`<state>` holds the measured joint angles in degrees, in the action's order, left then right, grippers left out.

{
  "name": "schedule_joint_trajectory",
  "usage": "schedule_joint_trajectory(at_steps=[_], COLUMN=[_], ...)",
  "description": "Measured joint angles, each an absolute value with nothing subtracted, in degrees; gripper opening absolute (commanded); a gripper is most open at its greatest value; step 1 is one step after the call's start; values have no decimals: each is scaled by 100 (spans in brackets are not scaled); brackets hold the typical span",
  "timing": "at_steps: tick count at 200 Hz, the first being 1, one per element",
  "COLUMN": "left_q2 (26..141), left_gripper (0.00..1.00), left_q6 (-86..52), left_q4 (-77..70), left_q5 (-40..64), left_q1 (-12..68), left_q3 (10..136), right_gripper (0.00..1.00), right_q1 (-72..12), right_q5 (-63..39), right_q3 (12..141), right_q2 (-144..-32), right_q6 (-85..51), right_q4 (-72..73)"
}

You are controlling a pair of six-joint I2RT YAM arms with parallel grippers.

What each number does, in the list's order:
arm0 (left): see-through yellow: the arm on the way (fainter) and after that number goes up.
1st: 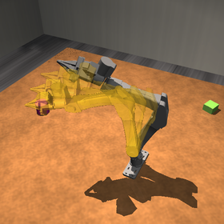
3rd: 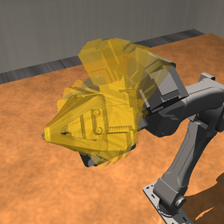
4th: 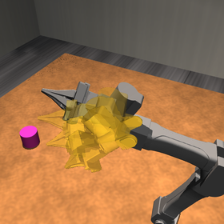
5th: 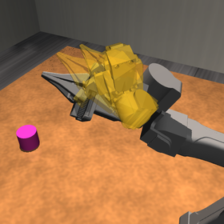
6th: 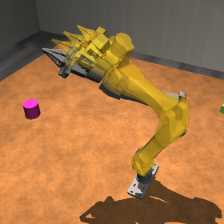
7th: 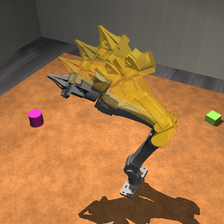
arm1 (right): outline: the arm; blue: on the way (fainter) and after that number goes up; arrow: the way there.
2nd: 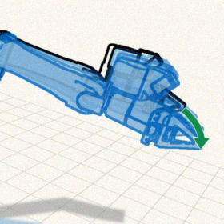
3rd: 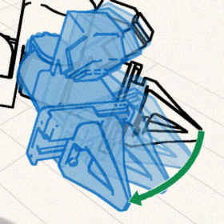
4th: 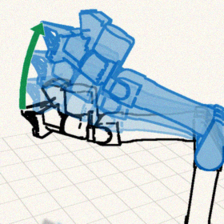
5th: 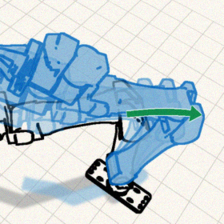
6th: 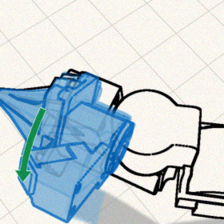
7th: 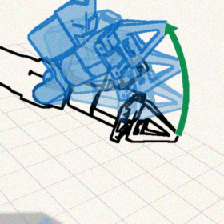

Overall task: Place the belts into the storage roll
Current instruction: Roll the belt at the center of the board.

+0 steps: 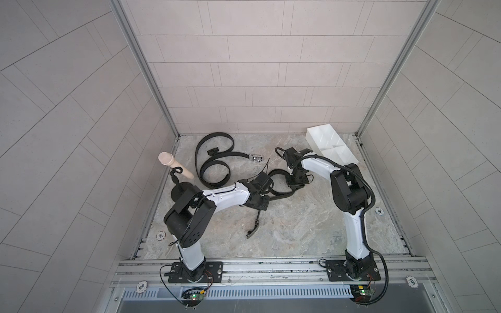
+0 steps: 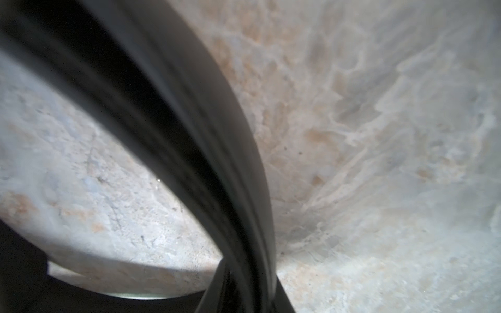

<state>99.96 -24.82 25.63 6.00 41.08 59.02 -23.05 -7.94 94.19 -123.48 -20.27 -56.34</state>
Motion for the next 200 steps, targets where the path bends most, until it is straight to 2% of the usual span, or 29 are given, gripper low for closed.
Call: schedule_joint_trajectory(at_steps=[76, 159, 200], left_q2=[9730, 9435, 9209], left_gripper=[0, 0, 0], left_q6=[-2598, -2630, -2674], left_q4=[2099, 2106, 2418], left_q5=[1114, 1103, 1002], left_q1=[3671, 3291, 2834], left_q3=[5448, 5135, 5000], right_gripper=[23, 25, 25], right_q1=[-2303, -1968, -1831], right_q5=[-580, -513, -303], right_q3=[9533, 9520, 9504], right_q2=[-12429, -12429, -12425], right_q6=[-1695, -1555, -1476], right_q4=[-5793, -5861, -5907])
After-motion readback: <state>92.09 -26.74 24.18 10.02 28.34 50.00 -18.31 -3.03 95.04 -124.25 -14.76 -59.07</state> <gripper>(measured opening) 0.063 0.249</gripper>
